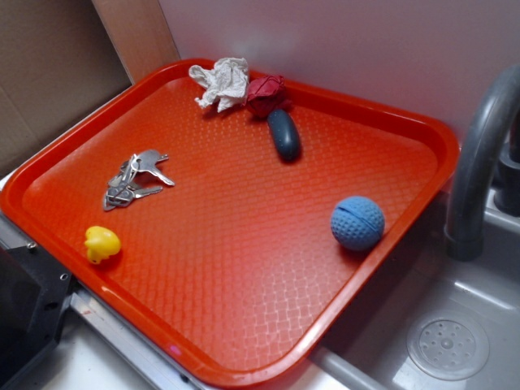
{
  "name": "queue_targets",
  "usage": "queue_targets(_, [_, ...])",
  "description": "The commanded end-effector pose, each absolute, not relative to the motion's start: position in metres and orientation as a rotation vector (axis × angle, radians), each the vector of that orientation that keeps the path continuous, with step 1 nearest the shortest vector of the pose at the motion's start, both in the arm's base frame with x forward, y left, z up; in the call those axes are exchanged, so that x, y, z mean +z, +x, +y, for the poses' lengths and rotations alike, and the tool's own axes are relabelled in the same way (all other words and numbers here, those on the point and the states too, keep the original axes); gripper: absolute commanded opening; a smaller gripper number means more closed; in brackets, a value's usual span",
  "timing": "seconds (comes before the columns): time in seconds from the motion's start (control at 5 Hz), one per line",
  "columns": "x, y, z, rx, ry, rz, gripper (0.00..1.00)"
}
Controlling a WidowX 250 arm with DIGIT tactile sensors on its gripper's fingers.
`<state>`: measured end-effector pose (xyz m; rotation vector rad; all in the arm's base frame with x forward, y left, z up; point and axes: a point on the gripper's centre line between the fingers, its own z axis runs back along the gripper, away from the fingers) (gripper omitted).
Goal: Grab the plastic pickle.
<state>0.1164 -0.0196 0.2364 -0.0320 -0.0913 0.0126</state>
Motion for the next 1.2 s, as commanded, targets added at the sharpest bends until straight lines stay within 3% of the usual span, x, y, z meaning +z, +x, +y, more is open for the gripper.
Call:
queue_targets(0.0, [0.236,0.116,-0.02,0.013,-0.032,-0.091,1.0])
queue_targets(0.2, [0.201,0.158,-0.007,0.173,-0.081,-0.097,1.0])
queue_targets(0.4, [0.187,0.2,-0.01,0.404,-0.119,-0.361,1.0])
queue_targets(0.6, [0.157,0.243,-0.007,0.527,-0.144,-0.369,1.0])
queue_targets(0.8, [0.116,0.276,-0.01,0.572,-0.178,-0.297,1.0])
queue_targets(1.0, [0.086,0.289,-0.012,0.622,-0.167,-0.221,1.0])
